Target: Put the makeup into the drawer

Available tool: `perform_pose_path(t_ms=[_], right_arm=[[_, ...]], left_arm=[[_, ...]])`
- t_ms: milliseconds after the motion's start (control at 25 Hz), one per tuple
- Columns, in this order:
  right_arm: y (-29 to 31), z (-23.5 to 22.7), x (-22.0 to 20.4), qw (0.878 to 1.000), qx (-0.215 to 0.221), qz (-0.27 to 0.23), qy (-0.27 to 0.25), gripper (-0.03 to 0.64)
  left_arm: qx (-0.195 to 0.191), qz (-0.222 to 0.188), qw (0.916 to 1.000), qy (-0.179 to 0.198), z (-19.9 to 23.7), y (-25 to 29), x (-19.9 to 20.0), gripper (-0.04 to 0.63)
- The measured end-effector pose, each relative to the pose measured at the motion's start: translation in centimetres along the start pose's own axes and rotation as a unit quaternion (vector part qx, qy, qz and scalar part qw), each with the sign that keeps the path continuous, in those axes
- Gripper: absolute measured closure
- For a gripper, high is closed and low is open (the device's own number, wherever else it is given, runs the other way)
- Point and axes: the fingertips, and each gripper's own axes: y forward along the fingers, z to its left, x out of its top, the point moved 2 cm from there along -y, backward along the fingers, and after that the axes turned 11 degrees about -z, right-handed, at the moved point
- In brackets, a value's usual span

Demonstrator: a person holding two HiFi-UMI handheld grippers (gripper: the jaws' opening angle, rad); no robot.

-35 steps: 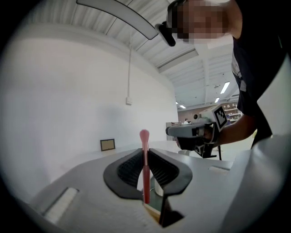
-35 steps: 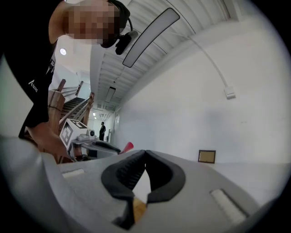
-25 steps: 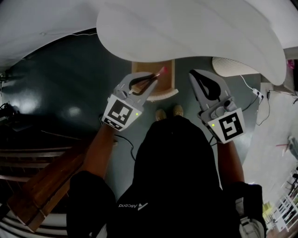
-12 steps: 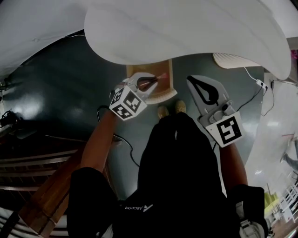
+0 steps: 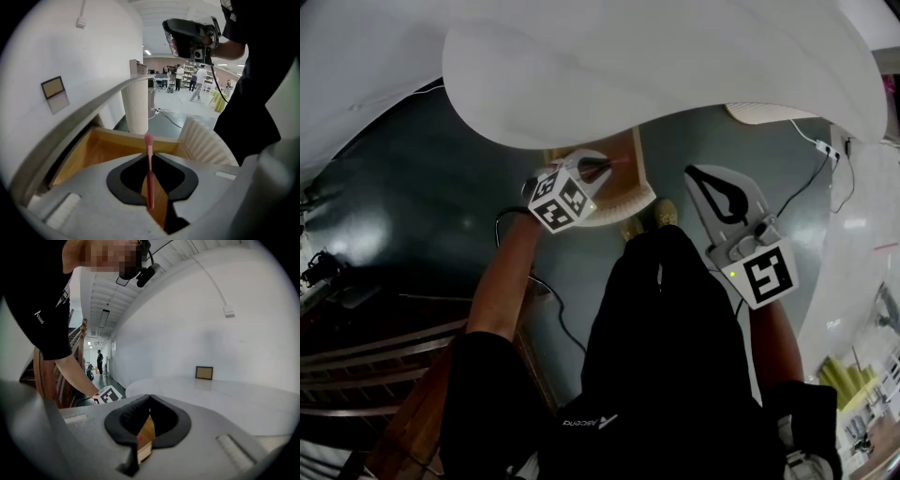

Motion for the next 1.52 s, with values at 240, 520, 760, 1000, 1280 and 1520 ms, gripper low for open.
perform_pose_path(t_ms=[240,520,760,1000,1280,1520], right_arm=[[0.4,-0.6,-1.2,1.000,-0.012,0.012,0.002,0.614],[0.5,-1.3,-2.1,0.999,-0.024,0.027,0.004,0.614],[0.7,-2.0,-2.5,0.999,-0.031,0.031,0.005,0.614],[0.4,-1.8,-2.7,0.999,-0.031,0.035,0.006,0.614],[-0.5,-1.2,-2.6,0.999,-0.029,0.032,0.008,0.614],[-0.9,-0.4,-1.9,1.000,-0.016,0.018,0.007,0.614]], left_arm=[[-0.027,0.033,0.9991,-0.005,1.0,2.2,-1.5,0.541],[-0.049,0.055,0.9973,0.006,1.4,4.5,-3.6,0.541],[-0.058,0.087,0.9945,0.008,1.9,5.9,-5.5,0.540],[-0.057,0.113,0.9917,0.020,1.2,6.5,-6.6,0.533],[-0.046,0.113,0.9922,0.026,0.9,6.0,-5.9,0.508],[-0.042,0.104,0.9925,0.049,0.2,4.5,-3.5,0.525]])
